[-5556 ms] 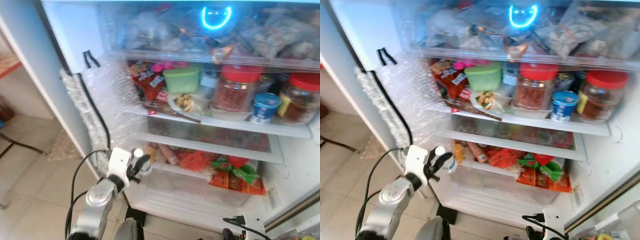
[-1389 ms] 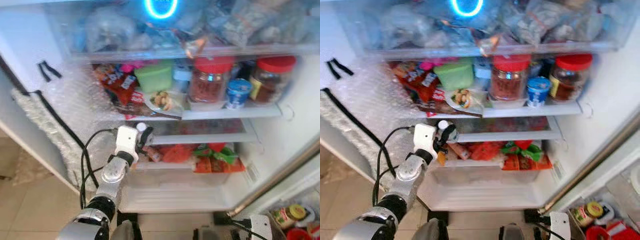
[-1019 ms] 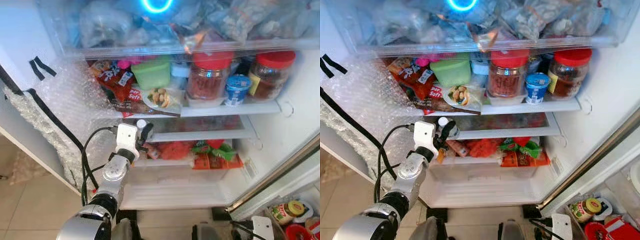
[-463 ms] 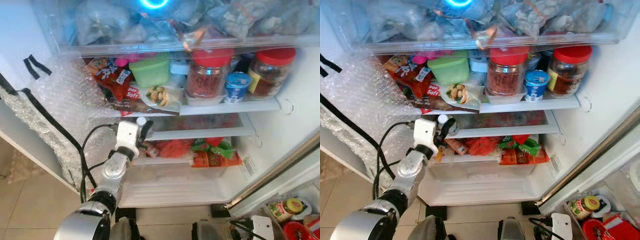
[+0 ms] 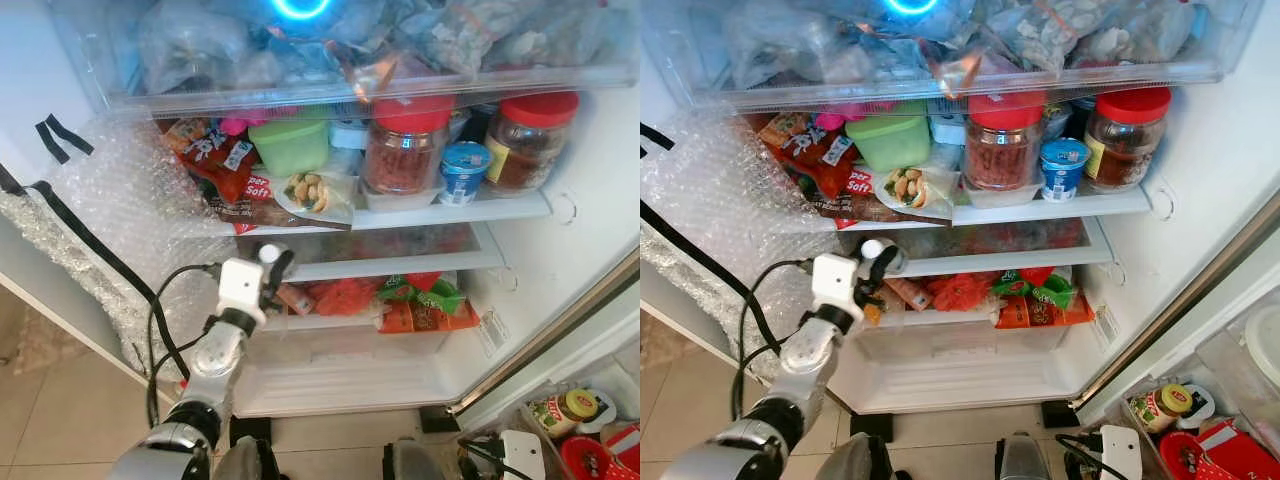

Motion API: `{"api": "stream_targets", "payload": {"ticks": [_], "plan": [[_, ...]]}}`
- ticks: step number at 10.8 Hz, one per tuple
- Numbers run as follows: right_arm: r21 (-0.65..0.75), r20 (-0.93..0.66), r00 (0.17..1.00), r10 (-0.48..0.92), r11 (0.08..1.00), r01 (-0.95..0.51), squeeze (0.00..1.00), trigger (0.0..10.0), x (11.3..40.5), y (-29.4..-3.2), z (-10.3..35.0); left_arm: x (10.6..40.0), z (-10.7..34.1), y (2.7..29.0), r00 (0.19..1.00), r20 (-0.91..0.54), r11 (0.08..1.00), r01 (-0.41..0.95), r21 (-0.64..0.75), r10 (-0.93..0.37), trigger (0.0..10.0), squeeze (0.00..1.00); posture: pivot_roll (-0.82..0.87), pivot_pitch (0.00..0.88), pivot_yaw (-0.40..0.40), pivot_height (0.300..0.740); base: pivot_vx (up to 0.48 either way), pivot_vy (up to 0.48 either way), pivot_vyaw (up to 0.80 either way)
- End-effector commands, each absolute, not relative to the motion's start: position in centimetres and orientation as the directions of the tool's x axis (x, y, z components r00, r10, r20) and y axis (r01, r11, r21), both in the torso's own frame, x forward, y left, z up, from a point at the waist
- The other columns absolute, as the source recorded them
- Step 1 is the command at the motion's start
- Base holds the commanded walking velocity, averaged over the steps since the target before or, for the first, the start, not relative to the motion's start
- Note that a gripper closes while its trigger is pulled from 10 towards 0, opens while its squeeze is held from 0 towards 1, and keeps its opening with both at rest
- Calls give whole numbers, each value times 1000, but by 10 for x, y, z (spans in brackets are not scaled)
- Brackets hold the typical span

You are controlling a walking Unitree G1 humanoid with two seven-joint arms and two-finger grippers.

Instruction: Restocking fridge

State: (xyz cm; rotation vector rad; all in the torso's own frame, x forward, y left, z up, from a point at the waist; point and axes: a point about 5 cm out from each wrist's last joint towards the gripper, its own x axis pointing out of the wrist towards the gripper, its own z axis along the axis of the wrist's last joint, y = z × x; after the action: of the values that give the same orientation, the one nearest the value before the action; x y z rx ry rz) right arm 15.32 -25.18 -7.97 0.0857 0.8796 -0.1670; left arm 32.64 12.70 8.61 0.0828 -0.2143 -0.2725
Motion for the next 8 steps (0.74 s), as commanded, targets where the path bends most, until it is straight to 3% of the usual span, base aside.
{"api": "stream_targets", "payload": {"ticks": [1,4,6,8], "plan": [[14,-774,624,-107,983,185,0,10000,151,-250,-81,313,58,137,968,66,968,235,90,-241,10000,0,-162,116,62,651,0,0,0],[17,-772,627,-101,983,180,0,10000,153,-250,-80,310,56,135,969,71,969,230,85,-236,10000,0,-158,104,63,651,0,0,0],[16,-769,631,-105,983,183,0,10000,153,-250,-80,331,90,124,949,211,972,230,52,-235,10000,0,-166,108,64,651,0,0,0],[18,-769,631,-105,983,185,0,10000,151,-250,-81,343,108,116,935,253,968,246,43,-249,10000,0,-180,119,63,651,0,0,0]]}}
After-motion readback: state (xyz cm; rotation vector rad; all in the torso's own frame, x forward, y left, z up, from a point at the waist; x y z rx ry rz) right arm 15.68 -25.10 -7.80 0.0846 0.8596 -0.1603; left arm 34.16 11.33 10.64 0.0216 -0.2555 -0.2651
